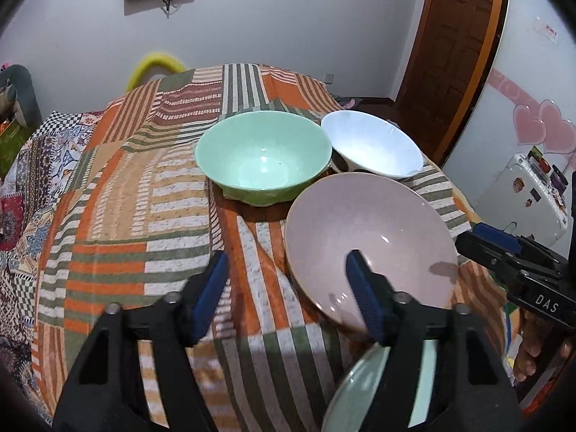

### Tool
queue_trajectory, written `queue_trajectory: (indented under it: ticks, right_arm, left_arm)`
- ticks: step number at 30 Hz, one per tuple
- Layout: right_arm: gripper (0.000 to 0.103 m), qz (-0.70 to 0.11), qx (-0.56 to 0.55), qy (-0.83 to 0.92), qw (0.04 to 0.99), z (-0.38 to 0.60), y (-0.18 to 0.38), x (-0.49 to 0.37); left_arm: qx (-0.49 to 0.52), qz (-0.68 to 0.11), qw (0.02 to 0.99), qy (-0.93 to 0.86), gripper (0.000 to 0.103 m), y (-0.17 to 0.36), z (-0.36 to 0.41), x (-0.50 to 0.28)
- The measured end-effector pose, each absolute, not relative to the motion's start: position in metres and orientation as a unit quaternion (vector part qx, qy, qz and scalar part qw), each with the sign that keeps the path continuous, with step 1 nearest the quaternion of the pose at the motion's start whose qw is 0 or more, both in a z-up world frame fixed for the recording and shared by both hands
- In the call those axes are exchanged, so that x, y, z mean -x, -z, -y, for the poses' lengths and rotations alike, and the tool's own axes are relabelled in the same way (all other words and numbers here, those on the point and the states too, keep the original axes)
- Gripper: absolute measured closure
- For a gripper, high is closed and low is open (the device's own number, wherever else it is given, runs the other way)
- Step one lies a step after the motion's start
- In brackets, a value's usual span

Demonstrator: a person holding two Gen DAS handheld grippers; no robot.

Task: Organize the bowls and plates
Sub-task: 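Move both grippers to the rim of the pink bowl, then grasp the pink bowl rim with both grippers and lift it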

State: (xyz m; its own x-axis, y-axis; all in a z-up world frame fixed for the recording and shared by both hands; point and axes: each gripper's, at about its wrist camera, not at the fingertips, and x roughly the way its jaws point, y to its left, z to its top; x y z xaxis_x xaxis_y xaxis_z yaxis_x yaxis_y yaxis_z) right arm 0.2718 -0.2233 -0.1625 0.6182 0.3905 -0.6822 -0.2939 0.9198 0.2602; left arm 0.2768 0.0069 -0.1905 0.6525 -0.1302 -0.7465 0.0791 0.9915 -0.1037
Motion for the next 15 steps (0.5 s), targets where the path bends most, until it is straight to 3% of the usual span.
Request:
queue_trajectory:
  ticks: [5,15]
  right_arm:
    - [0.048,-0.405,-0.063,-0.195,0.891,0.219,0.171,-0.282]
    - [0.067,-0.425,-0.070,-0.211,0.877,0.215,0.182,-0.291]
  left_arm:
    - [0.031,-0.424,0.903,0.065,0.067,0.204,-0.005,-0.293]
    - [0.042,-0.443,0.893,0.069,0.081,0.224,-0.007,-0.313]
